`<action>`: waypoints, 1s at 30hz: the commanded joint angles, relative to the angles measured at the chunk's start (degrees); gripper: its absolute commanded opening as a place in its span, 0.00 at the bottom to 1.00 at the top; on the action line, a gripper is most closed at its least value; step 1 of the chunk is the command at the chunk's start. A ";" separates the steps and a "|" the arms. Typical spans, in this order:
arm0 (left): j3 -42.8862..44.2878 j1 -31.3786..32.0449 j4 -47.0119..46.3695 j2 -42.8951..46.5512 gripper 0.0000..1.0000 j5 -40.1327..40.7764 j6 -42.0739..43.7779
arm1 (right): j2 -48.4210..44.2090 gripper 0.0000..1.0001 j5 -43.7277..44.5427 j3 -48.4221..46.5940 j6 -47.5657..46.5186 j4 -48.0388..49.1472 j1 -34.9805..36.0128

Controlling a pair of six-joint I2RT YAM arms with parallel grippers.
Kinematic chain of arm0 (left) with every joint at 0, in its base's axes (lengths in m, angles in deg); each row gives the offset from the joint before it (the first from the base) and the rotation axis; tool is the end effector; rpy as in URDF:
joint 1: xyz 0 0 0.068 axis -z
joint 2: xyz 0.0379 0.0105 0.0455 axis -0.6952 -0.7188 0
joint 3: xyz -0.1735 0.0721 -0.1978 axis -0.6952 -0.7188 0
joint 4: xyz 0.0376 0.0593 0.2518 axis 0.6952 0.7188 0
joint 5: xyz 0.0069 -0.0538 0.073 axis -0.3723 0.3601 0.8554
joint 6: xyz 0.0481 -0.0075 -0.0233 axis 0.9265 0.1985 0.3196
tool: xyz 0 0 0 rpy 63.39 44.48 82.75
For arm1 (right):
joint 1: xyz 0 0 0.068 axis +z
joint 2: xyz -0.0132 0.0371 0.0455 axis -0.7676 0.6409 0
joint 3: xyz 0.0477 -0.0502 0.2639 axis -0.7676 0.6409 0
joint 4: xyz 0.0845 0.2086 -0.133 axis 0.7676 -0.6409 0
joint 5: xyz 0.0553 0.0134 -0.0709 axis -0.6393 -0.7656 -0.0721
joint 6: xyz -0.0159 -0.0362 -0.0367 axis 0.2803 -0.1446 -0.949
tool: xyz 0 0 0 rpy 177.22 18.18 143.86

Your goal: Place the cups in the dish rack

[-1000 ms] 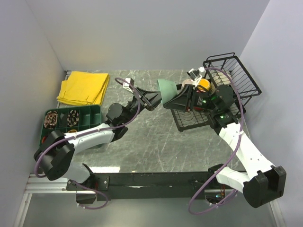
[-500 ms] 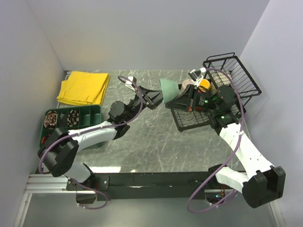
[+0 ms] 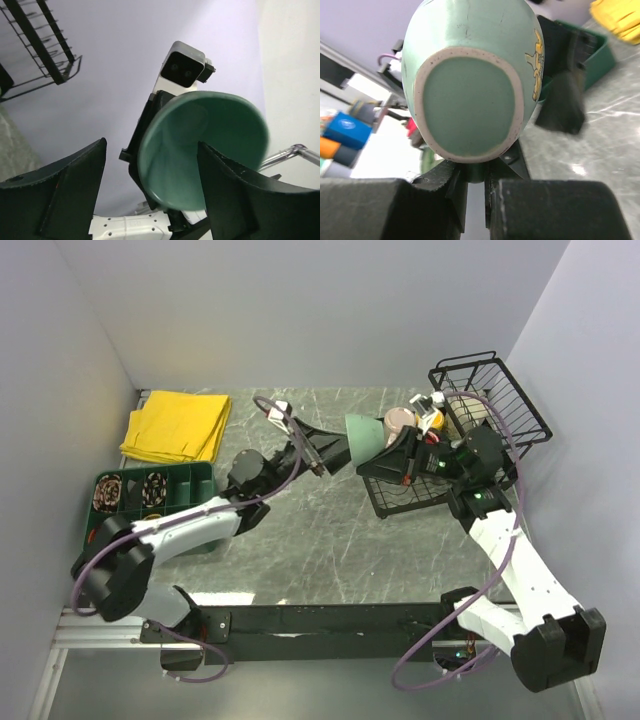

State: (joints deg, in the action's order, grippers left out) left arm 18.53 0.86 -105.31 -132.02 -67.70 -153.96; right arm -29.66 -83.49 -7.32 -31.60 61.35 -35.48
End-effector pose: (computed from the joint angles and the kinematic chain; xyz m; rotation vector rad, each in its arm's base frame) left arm 0.2243 -0.2372 0.3308 -0.2294 1.4852 -2.1077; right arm 0.2050 0.0872 0.3807 -0.5760 1.6480 1.6775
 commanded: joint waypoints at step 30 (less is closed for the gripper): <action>-22.22 -4.74 63.89 60.64 0.96 26.71 30.80 | 7.39 0.00 49.47 -0.46 -70.46 -35.59 -4.72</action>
State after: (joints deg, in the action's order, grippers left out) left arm -2.43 -3.69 -43.80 -74.08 -42.06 -122.51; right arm -24.85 -39.82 -9.09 -97.76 18.75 -39.90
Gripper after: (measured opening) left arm 0.966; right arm 0.188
